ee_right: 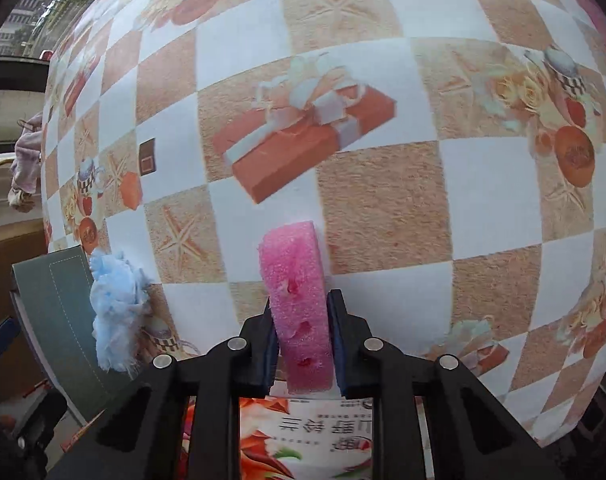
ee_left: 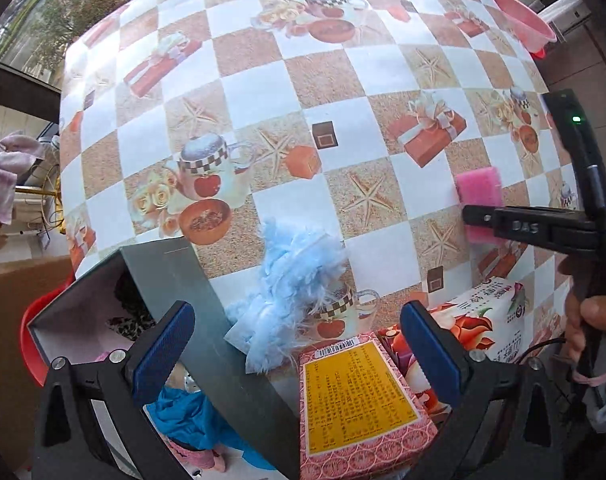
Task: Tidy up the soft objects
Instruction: 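Grasp light-blue bath puff with left gripper while right gripper grasps pink sponge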
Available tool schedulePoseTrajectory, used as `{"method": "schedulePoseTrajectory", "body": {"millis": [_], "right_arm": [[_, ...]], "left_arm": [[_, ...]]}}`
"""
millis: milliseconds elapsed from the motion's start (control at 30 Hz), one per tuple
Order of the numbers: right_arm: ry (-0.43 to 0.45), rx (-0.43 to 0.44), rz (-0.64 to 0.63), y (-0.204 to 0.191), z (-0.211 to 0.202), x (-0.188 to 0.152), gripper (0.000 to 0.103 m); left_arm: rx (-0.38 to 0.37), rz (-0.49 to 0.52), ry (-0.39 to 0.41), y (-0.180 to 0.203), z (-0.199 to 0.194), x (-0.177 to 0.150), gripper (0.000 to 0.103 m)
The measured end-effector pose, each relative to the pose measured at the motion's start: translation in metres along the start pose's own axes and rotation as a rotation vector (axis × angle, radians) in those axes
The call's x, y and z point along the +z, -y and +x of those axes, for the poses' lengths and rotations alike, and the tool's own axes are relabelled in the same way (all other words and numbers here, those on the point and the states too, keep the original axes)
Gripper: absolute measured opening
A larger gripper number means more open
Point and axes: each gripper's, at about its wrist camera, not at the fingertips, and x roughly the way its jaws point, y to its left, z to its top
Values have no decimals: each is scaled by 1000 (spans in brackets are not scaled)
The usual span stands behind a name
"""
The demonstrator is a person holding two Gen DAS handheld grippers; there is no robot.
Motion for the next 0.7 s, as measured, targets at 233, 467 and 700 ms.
{"method": "schedulePoseTrajectory", "body": {"millis": [233, 467, 700], "right_arm": [[89, 12, 120, 87, -42, -21, 93], [125, -63, -22, 76, -52, -23, 93], [142, -159, -239, 39, -34, -11, 93]], "left_arm": [[20, 48, -189, 10, 56, 29, 103], [83, 115, -316, 23, 96, 29, 103], [116, 135, -406, 26, 123, 24, 103]]}}
